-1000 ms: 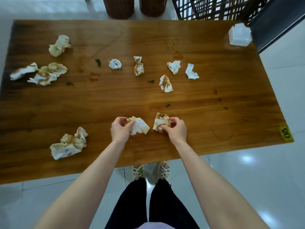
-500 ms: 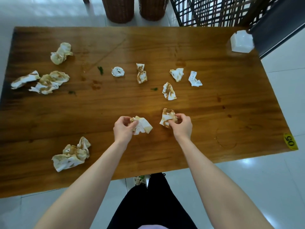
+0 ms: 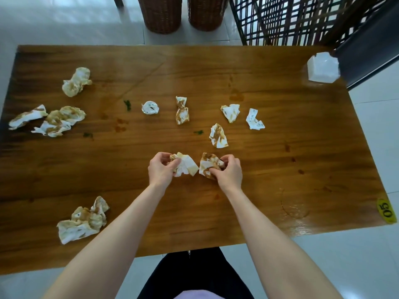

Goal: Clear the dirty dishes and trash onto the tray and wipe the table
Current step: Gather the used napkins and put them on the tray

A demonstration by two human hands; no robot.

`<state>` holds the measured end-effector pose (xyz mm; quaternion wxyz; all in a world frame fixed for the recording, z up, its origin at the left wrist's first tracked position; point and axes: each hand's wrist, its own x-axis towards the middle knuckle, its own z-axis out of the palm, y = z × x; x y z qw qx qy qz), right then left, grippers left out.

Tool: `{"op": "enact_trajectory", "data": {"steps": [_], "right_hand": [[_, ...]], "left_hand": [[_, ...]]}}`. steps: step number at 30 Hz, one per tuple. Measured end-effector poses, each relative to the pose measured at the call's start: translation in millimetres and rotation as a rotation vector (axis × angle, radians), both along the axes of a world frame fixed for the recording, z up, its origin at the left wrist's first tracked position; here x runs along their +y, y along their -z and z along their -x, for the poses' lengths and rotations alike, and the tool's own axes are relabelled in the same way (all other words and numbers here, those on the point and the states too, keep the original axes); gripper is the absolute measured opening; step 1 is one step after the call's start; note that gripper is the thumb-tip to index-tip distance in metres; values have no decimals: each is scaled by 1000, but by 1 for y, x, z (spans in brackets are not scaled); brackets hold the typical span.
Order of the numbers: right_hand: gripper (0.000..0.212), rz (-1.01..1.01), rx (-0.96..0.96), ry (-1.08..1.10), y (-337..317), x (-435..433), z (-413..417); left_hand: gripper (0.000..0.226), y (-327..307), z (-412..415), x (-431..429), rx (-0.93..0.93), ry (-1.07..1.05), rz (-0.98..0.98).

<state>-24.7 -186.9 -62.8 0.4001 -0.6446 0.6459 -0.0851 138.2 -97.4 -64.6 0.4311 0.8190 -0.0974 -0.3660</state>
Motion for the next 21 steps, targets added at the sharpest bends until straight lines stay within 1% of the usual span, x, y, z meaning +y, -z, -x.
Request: {"op": "enact_trajectory", "data": {"steps": [5,10,13,16,21], "right_hand": [[39,-8,-49,-6,1,-3,0],[40,-49,-239,95,-9,-25,-2],[42,-41,-306,135,-17,-48,-10],[44,-46,-312,126,-19,-73,-21],[48,-52,-229,58,-12,-95,-32]], "left_hand": [[21,2,0,-12,-7,1,-3],[19,-2,-1,-25,-7,-7,27],[19,-5,-7,-38,-9,-29,47],[21,-7,-17,-54,-23,-54,61],[15,-7,-34,-80,-31,-34,66]]}}
